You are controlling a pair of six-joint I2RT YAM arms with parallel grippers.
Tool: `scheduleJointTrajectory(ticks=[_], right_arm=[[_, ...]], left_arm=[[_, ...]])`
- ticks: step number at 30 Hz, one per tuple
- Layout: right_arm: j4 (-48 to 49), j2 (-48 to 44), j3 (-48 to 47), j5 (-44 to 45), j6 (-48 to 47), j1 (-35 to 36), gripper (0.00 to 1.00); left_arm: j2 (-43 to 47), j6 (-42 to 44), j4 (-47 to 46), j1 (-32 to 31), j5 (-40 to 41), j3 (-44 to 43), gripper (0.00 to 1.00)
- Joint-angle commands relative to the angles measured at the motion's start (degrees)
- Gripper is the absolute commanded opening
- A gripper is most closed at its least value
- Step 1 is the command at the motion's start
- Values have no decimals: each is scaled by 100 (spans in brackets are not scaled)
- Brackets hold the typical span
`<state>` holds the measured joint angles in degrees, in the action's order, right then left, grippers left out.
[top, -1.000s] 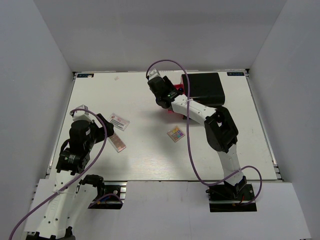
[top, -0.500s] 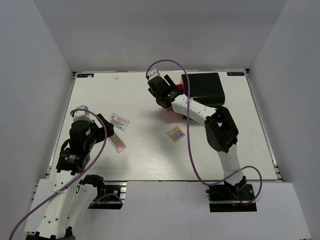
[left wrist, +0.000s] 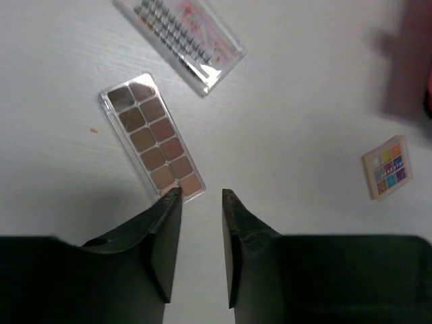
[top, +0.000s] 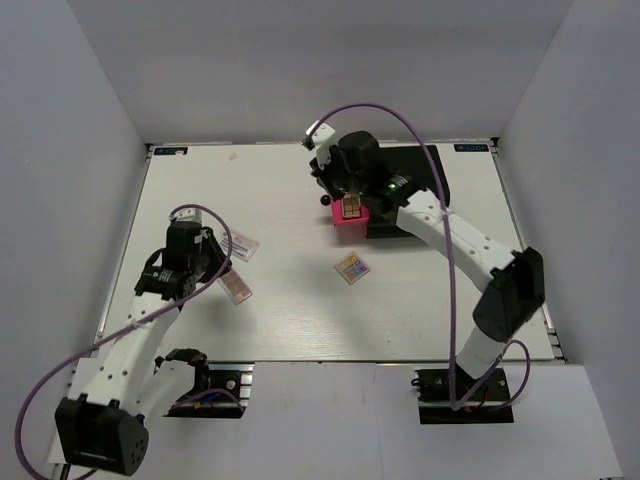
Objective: Organize the makeup
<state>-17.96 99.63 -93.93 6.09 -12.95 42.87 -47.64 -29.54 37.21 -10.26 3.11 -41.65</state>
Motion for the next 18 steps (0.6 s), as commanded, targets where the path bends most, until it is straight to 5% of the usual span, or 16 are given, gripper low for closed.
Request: scheduleJointTrajectory(ticks=[1,2,3,6,10,18], right_arm=[[-392,-391,462,-1758,-50,-130,13],[-419,-540,716,-1873,-32,-226,19],[-428,-603,857,-1944,-6,-261,39],[-314,-892,1411,-2207,82,-481,63],[-51,-1279,2018,-2454,196,-762,69],[152,-2017,2370,-3042,468,-1351,73]], left_arm=[[-438,-245,-74,-29,-267,69,42],[-761,-315,-91,-29,-285,78,47],[-930,-324,-91,-29,-302,52,51],[-1570,-368,75,-29,-233,-141,68],[-2029,-368,164,-29,109,-369,87],[-3304,-421,102,-29,330,-827,92]])
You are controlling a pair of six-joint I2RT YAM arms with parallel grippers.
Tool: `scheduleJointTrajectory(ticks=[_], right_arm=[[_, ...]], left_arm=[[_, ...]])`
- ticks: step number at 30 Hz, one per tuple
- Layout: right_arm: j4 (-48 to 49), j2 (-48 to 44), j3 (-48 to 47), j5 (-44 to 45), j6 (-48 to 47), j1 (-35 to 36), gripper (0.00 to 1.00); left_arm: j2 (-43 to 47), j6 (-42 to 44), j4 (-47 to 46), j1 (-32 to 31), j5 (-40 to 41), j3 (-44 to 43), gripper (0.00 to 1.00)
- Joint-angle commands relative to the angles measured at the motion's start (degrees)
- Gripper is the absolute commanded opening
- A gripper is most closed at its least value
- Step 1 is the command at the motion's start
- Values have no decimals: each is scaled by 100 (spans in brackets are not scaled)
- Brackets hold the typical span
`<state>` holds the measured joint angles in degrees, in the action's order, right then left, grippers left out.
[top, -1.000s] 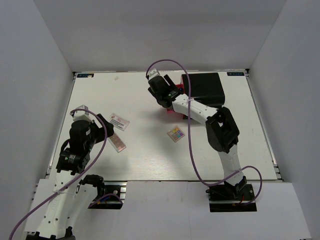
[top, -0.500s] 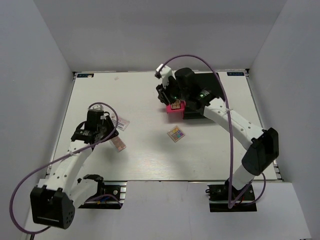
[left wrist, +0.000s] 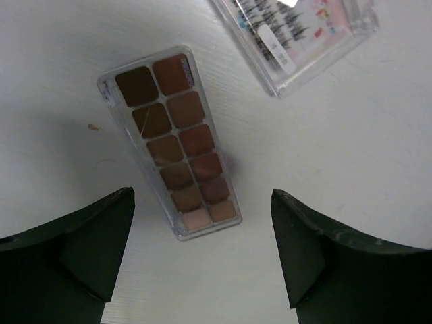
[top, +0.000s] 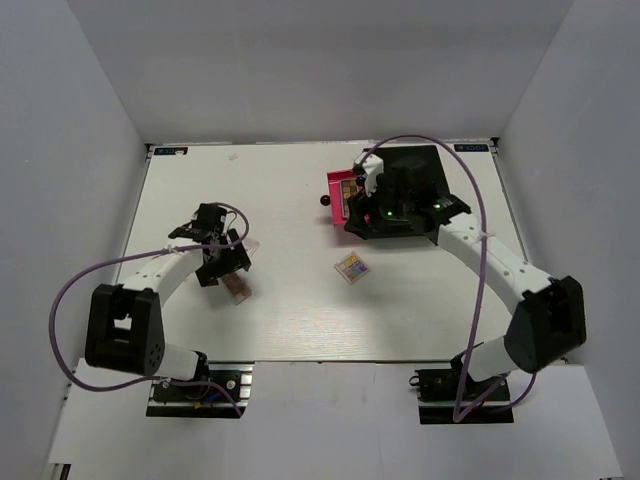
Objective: Organize the makeup
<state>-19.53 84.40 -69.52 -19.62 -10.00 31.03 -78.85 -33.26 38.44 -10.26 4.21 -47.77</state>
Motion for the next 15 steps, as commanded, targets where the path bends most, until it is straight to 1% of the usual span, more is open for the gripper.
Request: scheduleJointTrajectory(ticks=[1,7,15], right_arm=[[344,-634,-19,-543,191,-211,73],[450,-1021,96,-912,341,-527,73],[529,-1136,184,-1211,481,-791,73]], left_arm=[[-357,-41,-29,-29,273,-276,92],[-763,-14,-3,-29,563,-347,92],[-1124,-14,-38,-81,599,-365,89]])
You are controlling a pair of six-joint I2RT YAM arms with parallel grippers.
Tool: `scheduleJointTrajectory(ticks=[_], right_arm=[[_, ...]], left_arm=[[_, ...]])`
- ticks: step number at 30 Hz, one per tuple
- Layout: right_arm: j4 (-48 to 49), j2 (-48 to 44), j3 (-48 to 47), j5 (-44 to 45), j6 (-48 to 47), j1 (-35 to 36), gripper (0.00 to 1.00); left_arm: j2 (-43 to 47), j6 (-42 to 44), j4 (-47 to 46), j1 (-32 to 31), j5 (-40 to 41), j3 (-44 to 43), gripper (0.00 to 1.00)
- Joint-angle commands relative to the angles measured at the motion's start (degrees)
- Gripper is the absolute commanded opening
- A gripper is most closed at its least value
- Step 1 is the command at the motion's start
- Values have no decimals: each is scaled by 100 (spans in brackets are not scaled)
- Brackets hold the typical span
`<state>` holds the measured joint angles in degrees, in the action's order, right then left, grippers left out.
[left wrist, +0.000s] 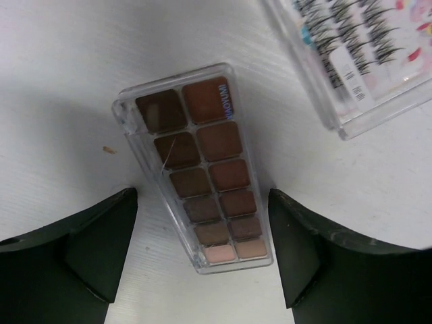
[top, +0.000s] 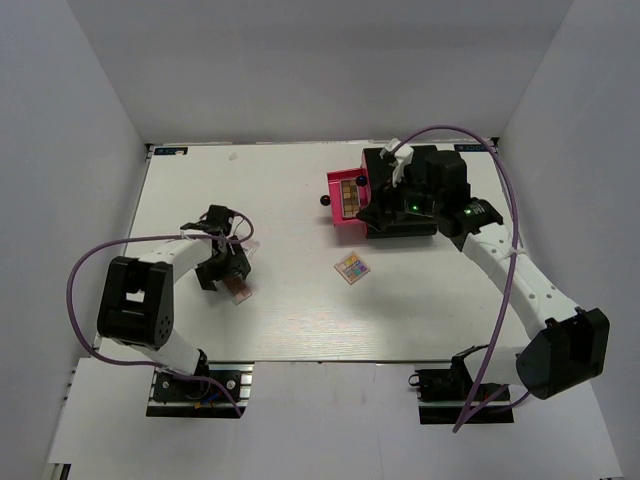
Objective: Organize the makeup
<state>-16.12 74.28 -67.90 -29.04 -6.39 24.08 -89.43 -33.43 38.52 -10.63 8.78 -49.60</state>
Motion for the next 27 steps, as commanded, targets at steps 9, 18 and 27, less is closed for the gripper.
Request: scheduleJointTrajectory(ticks=[9,18,27], right_arm=[[258,-256,75,-533,244,-325,72],[276,-406,93,-902,226,-535,57],[328,-555,101,-647,252,-781,20]], left_arm=[[-146,108,15,-44,133,-146,57],[1486,231,270,-44,-656,-128,31],[1992,215,-1695,-105,-3592,-795,24]])
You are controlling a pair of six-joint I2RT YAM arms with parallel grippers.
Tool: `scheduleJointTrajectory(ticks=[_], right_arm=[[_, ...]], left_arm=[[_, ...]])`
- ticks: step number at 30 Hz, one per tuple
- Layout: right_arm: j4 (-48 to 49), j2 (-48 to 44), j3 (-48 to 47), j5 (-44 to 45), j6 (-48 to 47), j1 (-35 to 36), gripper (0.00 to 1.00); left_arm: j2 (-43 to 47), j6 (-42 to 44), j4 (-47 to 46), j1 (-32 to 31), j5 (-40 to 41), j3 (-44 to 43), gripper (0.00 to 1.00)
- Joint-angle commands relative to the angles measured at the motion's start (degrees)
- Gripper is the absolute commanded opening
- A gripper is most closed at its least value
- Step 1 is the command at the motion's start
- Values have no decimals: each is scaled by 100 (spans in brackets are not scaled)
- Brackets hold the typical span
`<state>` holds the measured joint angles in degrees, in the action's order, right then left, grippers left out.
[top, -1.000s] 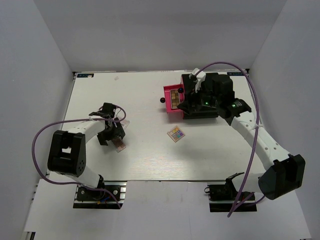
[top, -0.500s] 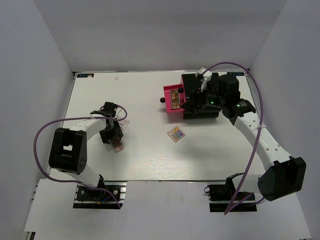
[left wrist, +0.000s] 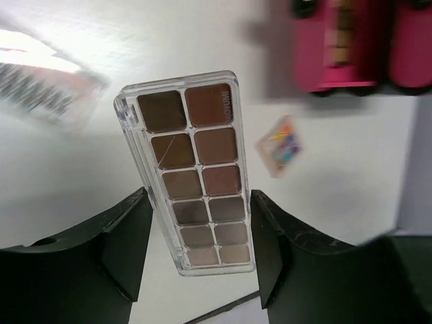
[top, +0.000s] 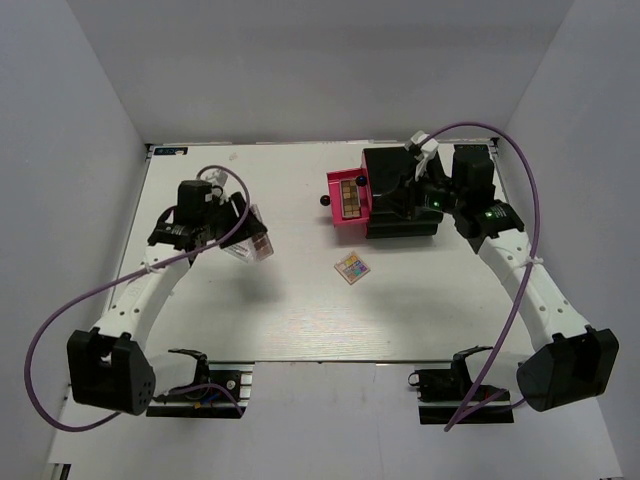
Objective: Organize the makeup
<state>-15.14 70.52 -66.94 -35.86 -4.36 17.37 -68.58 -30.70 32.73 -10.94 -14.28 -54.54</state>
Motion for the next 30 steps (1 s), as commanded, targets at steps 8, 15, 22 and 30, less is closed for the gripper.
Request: scheduleJointTrajectory(ticks=[8,15,22,30], right_arm=[[318,-188,31,132,172,-382,21],[345,-153,23,26,225,-585,22],[397,-144,40,-106,287,-752,23],[441,-118,84,-246,322,-884,24]], left_arm=[[-1954,-647,-2297,-645,-1595,-1925,21],[-3336,-806,-2456,-1261,-1025,-3280,22],[-4356,-833,-2271,-1604,-515,-4151,22],[-4901,-806,-2060,-1771,-119,-4529,29]])
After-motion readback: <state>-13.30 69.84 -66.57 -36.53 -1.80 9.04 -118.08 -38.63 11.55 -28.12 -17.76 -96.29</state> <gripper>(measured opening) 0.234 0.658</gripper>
